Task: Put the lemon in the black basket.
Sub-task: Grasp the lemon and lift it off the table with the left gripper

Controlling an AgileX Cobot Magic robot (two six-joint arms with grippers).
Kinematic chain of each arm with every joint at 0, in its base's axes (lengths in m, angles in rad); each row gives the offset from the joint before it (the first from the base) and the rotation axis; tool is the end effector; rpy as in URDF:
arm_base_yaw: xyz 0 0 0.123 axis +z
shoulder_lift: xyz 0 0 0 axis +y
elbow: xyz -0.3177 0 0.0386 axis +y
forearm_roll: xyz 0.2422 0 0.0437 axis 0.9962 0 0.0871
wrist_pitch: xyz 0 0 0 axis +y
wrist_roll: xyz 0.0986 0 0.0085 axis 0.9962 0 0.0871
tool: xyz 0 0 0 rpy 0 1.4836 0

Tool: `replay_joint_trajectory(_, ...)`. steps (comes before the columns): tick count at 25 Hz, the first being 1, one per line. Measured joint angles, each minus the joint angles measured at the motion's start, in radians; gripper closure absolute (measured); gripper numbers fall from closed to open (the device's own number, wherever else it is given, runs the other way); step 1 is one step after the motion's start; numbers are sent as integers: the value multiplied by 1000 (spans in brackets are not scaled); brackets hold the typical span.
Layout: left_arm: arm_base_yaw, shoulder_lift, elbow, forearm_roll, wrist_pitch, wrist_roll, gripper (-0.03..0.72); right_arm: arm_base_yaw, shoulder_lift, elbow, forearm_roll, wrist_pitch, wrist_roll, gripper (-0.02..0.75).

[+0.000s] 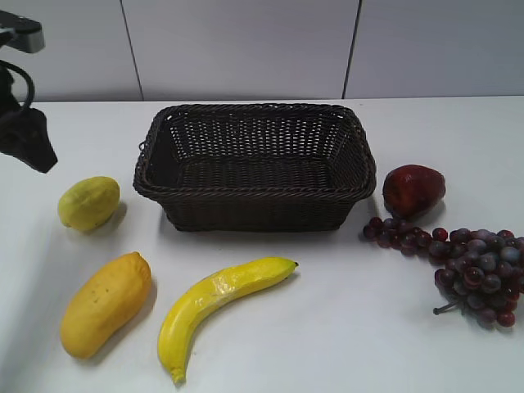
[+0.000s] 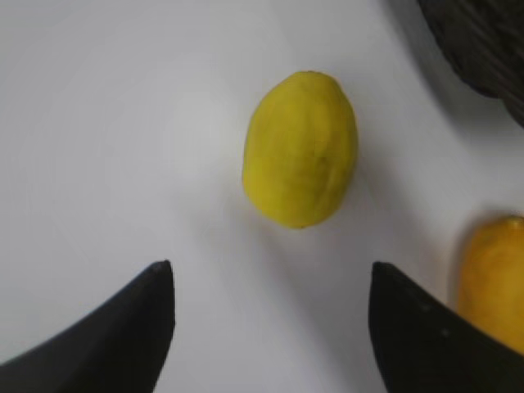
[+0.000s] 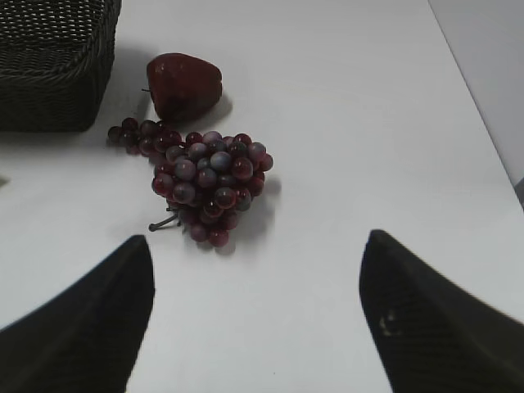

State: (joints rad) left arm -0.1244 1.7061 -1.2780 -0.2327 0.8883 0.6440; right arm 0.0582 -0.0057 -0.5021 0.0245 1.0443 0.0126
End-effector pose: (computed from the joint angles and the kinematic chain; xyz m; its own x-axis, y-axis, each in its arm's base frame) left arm 0.3484 -0.0614 0.2805 -0.7310 0.5630 -0.3856 0.6042 0.7967 0.0177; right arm -0.0385 -0.0001 0.2727 -0.4353 -0.0004 -0.9003 -0.0664 0.9973 0.0316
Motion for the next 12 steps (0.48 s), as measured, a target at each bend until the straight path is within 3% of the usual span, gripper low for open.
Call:
replay_joint_trajectory(5,-42,126,-83,37,4,42,89,0,0,0,0,0,0,147)
replay_joint_trajectory(12,-48,243,-136,43,-5,66,80,0,0,0,0,0,0,147)
